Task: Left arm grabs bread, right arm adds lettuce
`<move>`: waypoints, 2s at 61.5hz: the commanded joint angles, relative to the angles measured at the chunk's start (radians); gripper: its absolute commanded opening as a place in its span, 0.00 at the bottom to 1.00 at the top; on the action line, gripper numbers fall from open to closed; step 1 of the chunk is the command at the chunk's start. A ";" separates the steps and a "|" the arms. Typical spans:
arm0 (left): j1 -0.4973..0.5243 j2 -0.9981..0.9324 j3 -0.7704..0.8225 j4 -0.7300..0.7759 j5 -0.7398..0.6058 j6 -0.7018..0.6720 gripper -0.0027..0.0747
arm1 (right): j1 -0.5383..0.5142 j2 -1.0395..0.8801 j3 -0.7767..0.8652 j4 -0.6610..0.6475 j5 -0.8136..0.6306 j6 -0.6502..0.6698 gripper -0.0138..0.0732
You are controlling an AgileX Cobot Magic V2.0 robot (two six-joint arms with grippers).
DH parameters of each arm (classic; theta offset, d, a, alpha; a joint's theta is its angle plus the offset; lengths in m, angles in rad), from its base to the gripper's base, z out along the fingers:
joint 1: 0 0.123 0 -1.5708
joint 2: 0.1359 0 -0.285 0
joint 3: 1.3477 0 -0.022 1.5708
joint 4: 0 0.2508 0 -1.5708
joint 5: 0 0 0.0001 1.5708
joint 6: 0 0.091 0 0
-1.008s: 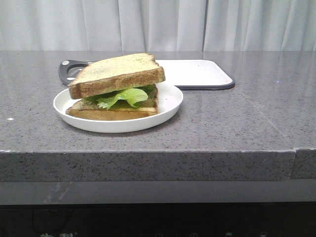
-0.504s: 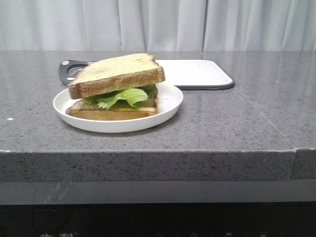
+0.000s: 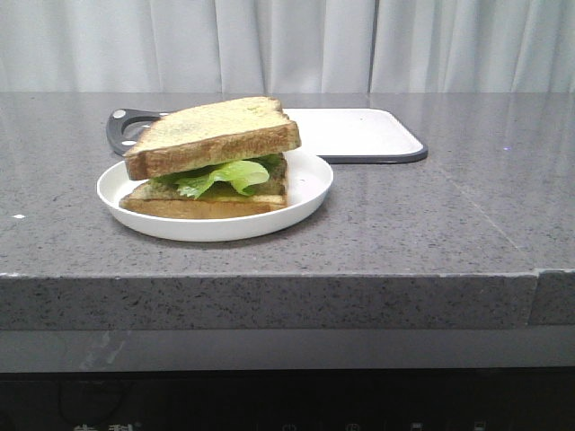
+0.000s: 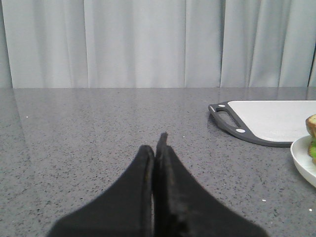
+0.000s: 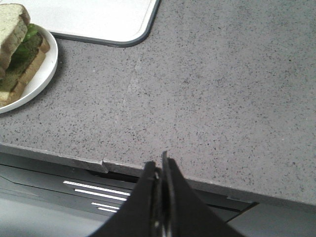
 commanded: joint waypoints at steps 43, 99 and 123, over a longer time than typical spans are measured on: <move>0.001 -0.019 0.006 0.000 -0.081 -0.011 0.01 | -0.005 -0.488 0.714 -0.024 -0.819 -0.002 0.02; 0.001 -0.017 0.006 0.000 -0.081 -0.011 0.01 | -0.029 -0.559 0.836 0.010 -0.934 -0.001 0.02; 0.001 -0.017 0.006 0.000 -0.081 -0.011 0.01 | -0.027 -0.560 0.836 -0.100 -1.073 0.123 0.02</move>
